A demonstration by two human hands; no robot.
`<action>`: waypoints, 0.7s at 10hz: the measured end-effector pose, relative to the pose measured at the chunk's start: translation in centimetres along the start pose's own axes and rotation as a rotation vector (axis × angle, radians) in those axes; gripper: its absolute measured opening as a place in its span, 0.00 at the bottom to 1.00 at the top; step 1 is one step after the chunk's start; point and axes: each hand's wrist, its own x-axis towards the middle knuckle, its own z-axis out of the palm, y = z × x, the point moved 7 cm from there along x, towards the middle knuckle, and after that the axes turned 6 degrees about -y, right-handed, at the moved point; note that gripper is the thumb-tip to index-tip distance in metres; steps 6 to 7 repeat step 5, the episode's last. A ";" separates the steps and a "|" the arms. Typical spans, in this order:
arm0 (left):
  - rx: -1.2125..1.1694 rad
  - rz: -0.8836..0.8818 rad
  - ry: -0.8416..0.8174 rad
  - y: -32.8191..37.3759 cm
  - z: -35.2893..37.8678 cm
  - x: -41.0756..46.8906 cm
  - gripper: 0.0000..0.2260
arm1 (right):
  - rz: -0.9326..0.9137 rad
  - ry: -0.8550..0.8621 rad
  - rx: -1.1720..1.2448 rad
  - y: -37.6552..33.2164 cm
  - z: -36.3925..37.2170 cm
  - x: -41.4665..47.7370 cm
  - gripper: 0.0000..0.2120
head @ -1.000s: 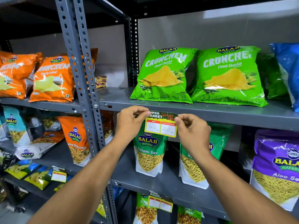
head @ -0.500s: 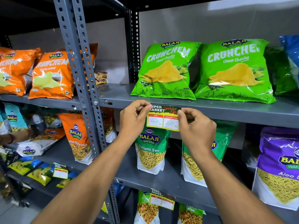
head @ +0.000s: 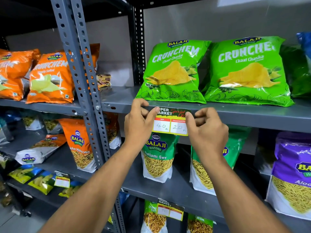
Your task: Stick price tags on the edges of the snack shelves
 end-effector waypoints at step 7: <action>0.257 0.136 0.044 3.3 -1.9 -0.3 0.14 | 0.009 -0.239 -0.150 -0.7 -1.3 1.1 0.17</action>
